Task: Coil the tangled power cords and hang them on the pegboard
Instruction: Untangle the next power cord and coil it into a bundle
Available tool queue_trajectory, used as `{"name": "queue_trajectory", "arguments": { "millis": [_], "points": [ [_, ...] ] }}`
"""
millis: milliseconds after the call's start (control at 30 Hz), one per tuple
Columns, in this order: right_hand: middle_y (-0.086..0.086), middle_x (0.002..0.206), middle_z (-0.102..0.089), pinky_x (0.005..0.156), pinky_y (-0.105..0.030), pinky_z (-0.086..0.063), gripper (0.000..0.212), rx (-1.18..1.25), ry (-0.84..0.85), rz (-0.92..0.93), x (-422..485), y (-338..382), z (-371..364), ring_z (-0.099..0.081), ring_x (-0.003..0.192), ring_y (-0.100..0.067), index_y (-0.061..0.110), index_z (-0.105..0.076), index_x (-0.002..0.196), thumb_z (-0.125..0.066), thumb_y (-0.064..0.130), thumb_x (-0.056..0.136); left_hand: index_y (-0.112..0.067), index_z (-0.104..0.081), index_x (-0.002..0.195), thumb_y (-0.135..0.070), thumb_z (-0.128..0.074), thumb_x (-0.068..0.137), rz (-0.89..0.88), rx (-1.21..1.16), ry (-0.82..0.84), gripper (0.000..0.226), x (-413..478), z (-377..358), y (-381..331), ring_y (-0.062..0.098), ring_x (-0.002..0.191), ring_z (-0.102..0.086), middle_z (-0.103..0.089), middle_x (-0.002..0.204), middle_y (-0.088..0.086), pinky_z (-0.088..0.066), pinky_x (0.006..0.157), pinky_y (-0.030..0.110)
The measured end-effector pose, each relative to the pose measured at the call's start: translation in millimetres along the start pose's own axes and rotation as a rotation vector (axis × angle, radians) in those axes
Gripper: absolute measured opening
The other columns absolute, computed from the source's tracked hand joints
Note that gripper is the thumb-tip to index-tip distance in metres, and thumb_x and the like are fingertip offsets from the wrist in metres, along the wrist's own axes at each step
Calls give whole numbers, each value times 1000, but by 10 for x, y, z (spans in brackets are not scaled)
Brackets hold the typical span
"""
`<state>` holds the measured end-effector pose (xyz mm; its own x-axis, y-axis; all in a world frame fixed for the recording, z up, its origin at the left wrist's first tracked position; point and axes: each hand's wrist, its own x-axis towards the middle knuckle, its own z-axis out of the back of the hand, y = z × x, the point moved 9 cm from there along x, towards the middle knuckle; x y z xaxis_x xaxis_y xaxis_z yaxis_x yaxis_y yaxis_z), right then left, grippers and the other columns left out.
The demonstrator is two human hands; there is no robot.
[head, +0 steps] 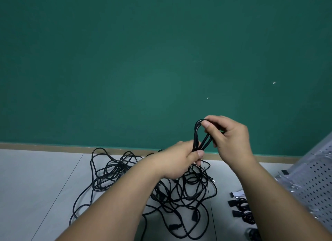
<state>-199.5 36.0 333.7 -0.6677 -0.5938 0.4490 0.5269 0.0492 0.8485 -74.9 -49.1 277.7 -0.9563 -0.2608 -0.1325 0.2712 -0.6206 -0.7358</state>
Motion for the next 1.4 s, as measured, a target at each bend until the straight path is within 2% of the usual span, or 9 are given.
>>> {"name": "queue_trajectory", "arguments": {
  "millis": [167,433,567,800,1000,1100,1233,1333,1400],
  "points": [
    [16,78,-74,69,-22,-52,2,16,-62,-32,25,-62,-36,-65,67,-6,32,-79,96,-78,31,94,-17,-56,105,-31,-42,114,-5,-347,-89,22,-28,-24,14,16,58,-52,-48,67,-7,-60,80,51],
    [2,76,-72,54,-34,-46,13,226,-98,-300,-39,-314,-162,-54,61,-13,25,-81,98,-71,33,101,-10,-64,115,-55,-35,112,125,-929,8,54,-110,-52,-18,10,53,-25,-32,68,-4,-28,48,24],
    [-14,105,-76,63,-37,-60,31,248,169,-431,-185,-334,-482,-74,76,-19,20,-75,113,-50,38,111,-8,-61,117,-34,-35,117,107,-861,-138,37,-61,74,152,9,52,-27,-37,67,-6,-29,47,25],
    [-11,100,-81,94,-34,-58,66,231,688,-605,-701,-267,-1022,-79,95,-24,9,-73,118,-27,55,112,-7,-61,129,-23,-38,116,17,-995,-517,31,-70,574,302,9,52,-30,-40,69,-6,-33,48,25],
    [2,69,-66,70,-27,-45,26,-156,1051,-379,-860,-240,-959,-65,65,-9,25,-74,105,-57,44,108,-20,-62,117,-32,-38,115,115,-718,-871,27,-300,1124,721,8,51,-34,-43,70,-8,-33,50,27],
    [6,66,-59,60,-24,-41,16,-93,856,-255,-570,-42,-710,-50,57,-5,24,-77,98,-67,35,104,-26,-61,112,-63,-37,104,195,-292,-836,45,-338,1260,897,21,64,-50,-53,74,-3,-52,67,49],
    [6,83,-76,72,-23,-51,5,98,479,-111,-223,196,-361,-64,74,-12,21,-82,94,-77,21,96,-26,-65,116,-87,-32,92,144,-255,-500,74,-197,860,612,34,81,-64,-66,91,6,-54,93,61],
    [4,85,-77,77,-27,-54,7,73,245,-56,-117,181,-224,-66,80,-23,24,-81,91,-84,17,90,-27,-66,130,-92,-28,87,94,-243,-260,87,-92,488,263,24,117,-66,-68,116,3,-51,101,44],
    [9,78,-73,70,-28,-51,13,38,122,-65,-81,123,-121,-59,71,-16,28,-81,89,-90,21,83,-30,-65,128,-82,-41,95,36,-165,-153,66,-20,290,107,1,101,-66,-71,103,-9,-51,92,28]
  ]
}}
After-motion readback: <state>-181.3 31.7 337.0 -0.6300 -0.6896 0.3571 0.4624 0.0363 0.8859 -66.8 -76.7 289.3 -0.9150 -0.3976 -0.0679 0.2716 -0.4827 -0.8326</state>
